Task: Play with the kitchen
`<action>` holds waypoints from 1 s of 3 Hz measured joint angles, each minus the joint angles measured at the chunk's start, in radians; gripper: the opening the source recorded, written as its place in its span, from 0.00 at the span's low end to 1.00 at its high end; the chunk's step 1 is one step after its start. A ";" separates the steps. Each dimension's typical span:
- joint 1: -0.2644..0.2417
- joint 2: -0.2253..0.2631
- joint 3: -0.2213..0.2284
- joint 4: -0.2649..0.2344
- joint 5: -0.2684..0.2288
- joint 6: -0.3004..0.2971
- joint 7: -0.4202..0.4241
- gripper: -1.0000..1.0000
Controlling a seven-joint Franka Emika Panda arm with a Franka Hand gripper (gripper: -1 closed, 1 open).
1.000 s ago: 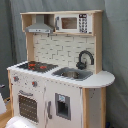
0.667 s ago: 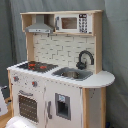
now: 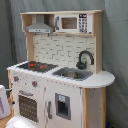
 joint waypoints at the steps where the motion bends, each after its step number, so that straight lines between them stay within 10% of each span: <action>1: -0.001 0.000 0.002 -0.029 0.000 0.003 0.106 1.00; 3: -0.100 -0.004 0.010 -0.032 -0.004 0.173 0.169 1.00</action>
